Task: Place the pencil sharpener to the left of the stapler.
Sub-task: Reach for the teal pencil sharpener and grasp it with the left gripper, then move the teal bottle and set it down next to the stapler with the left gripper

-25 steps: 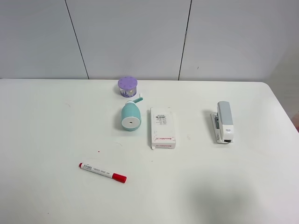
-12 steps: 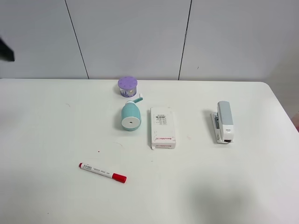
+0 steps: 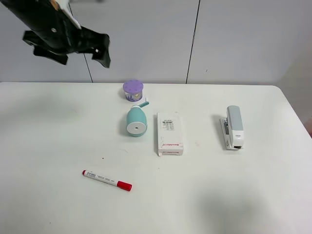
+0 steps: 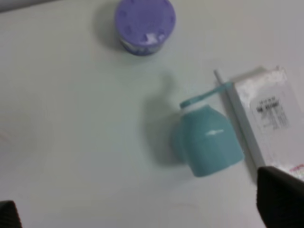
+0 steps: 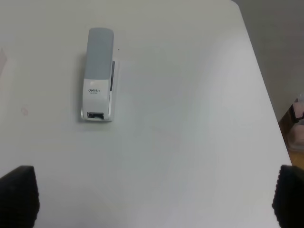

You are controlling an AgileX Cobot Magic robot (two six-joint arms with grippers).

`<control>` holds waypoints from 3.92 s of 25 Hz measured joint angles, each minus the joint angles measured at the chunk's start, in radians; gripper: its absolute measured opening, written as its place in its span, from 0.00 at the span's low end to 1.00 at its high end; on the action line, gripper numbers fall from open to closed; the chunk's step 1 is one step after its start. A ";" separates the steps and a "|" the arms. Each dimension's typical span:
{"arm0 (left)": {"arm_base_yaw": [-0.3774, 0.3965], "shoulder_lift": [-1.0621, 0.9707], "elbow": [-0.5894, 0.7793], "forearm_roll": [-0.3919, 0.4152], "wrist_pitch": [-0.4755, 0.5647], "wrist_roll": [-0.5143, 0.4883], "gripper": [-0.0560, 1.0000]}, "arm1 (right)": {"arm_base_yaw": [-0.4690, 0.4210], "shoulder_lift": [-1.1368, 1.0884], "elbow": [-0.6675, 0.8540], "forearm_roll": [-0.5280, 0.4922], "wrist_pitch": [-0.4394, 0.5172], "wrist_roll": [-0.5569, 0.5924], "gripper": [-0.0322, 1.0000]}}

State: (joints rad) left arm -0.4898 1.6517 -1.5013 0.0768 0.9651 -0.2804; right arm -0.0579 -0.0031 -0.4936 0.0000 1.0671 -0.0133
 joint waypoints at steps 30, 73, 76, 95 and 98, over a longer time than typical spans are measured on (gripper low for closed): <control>-0.099 0.379 -0.002 -0.011 -0.231 -0.200 1.00 | 0.000 0.000 0.000 0.000 0.000 0.000 0.99; -0.129 0.347 -0.050 -0.014 -0.195 -0.056 0.69 | 0.000 0.000 0.000 0.000 0.000 0.000 0.99; -0.184 0.291 -0.118 -0.018 -0.171 0.029 0.69 | 0.000 0.000 0.000 0.000 0.000 0.000 0.99; -0.314 0.398 -0.225 -0.382 -0.085 1.418 0.69 | 0.000 0.000 0.000 0.000 0.000 0.000 0.99; -0.314 0.460 -0.291 -0.376 -0.061 1.423 0.69 | 0.000 0.000 0.000 0.000 0.000 0.000 0.99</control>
State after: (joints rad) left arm -0.8038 2.1115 -1.7920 -0.2992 0.9044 1.1425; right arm -0.0579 -0.0031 -0.4936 0.0000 1.0671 -0.0133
